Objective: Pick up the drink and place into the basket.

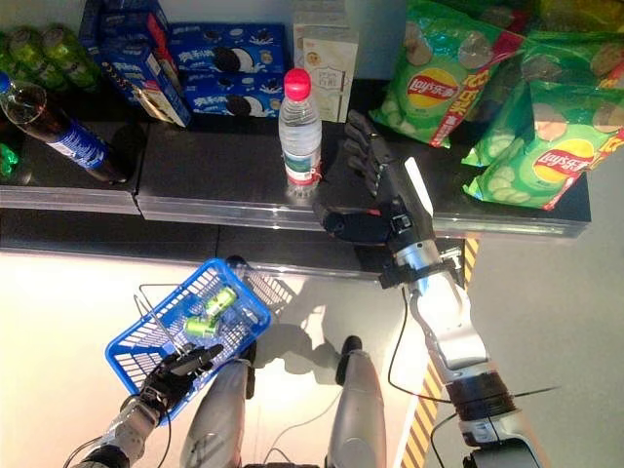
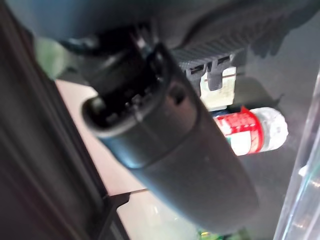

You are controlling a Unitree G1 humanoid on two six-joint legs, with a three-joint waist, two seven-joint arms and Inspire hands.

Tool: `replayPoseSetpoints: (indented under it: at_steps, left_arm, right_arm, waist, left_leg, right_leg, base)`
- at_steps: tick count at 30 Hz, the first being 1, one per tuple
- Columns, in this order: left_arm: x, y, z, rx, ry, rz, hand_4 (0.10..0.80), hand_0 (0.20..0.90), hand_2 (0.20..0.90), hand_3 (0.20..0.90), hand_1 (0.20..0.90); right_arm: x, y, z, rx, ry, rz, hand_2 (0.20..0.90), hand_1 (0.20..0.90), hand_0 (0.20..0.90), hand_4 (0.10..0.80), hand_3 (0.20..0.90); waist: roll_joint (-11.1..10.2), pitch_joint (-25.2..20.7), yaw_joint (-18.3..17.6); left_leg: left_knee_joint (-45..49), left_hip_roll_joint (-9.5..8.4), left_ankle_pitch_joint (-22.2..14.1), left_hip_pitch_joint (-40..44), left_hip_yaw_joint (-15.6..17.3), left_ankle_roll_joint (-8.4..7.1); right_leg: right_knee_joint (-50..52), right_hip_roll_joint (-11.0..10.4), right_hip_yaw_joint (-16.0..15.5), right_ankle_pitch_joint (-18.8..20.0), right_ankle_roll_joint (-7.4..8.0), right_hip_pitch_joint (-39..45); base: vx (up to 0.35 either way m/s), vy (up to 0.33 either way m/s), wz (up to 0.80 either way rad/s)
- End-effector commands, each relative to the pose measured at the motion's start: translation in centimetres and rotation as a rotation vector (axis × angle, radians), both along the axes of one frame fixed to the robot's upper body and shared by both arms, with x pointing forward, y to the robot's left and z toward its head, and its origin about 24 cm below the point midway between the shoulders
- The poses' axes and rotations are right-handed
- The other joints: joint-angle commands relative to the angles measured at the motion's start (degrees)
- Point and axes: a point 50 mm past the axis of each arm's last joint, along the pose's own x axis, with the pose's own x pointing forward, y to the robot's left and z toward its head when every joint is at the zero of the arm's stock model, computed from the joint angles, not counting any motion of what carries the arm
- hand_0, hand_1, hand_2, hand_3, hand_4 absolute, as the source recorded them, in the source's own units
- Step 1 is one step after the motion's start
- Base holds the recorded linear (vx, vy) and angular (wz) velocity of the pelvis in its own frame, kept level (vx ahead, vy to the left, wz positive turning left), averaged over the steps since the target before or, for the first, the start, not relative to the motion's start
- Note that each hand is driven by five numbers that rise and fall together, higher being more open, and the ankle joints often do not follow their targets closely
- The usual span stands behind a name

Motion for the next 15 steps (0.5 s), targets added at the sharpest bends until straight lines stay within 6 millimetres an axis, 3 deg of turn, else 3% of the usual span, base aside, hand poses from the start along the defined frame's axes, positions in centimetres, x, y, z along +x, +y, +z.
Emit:
replayPoseSetpoints:
  at_steps: [1, 15]
  left_arm:
    - [-1.6, 0.4, -0.2, 0.035, -0.013, -0.117, 0.100, 0.300, 0.300, 0.200, 0.300]
    - [-1.0, -0.2, 0.0, 0.032, -0.010, -0.160, 0.100, 0.300, 0.300, 0.200, 0.300]
  right_arm:
    - [-0.2, -0.3, 4.9, 0.095, -0.226, -0.010, 0.900, 0.900, 0.900, 0.800, 0.900]
    - [1.9, -0.1, 6.5, 0.107, -0.196, -0.010, 0.900, 0.900, 0.900, 0.800, 0.900]
  waist:
    - [-0.5, -3.7, 1.1]
    - [0.4, -3.5, 2.6]
  left_leg:
    - [0.7, 1.92, 2.2, 0.3, -0.4, 3.23]
    - [-2.0, 1.67, 3.7, 1.9, -0.7, 3.21]
  right_leg:
    - [-9.2, -3.4, 0.8, 7.2, 2.27, 5.3]
    - [-12.1, -3.4, -0.8, 7.7, 1.83, 7.7]
  base:
    - [0.000, 0.000, 0.00]
    - [0.003, -0.004, 0.03]
